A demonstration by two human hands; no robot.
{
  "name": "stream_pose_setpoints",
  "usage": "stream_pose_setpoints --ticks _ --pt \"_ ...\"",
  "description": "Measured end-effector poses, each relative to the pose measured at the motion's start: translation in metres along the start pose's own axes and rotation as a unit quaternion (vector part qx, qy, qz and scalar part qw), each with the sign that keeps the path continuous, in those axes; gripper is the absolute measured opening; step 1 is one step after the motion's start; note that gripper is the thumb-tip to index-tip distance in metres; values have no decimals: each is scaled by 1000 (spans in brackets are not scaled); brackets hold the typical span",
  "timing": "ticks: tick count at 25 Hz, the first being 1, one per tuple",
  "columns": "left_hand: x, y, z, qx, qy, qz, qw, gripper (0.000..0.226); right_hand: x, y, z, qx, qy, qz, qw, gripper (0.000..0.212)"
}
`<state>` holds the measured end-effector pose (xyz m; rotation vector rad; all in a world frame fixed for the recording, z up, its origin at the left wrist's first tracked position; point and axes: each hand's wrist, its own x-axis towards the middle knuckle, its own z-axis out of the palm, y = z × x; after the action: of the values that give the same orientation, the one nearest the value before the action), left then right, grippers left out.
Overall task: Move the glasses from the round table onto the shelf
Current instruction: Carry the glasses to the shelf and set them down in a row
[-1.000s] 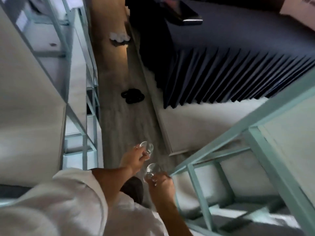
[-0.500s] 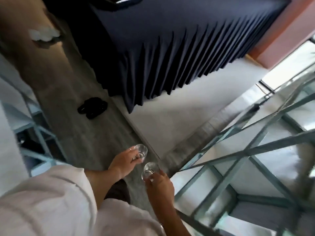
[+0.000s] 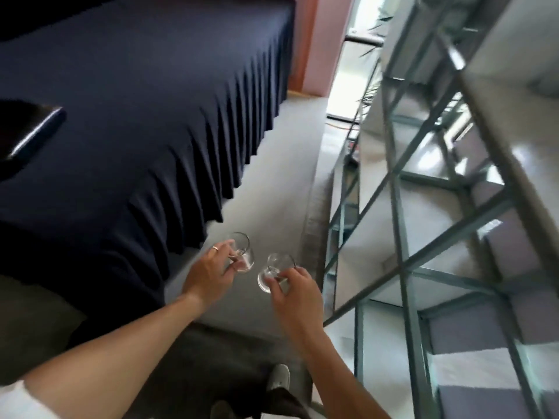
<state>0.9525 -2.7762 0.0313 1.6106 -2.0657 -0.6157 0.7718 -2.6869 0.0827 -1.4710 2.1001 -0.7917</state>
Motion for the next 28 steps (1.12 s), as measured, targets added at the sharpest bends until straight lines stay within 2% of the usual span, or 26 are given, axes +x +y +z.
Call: stream_pose_setpoints --ticks 5,10,13,16,20,23,26,28 --pt "124 66 -38 -22 34 142 989 40 91 -44 -63 41 143 -24 989 21" --pt "232 167 -79 -55 83 277 956 40 160 -85 -150 55 262 -62 961 18" --pt "271 228 -99 -82 96 372 919 38 188 -105 -212 29 325 -62 943 20" --pt "299 284 -109 -109 78 459 878 35 199 -116 -273 -20 375 -29 926 23" --pt "313 343 -102 -102 52 555 824 37 189 -99 -332 -61 424 29 903 19" --pt "309 384 -87 -151 2 569 809 32 173 -70 -363 -90 450 84 884 16" --pt "298 420 -63 -182 -64 542 818 18 163 -39 -382 -111 457 134 872 18" --pt "294 441 -50 -183 -93 523 827 19 161 -22 -389 -119 457 156 868 17"
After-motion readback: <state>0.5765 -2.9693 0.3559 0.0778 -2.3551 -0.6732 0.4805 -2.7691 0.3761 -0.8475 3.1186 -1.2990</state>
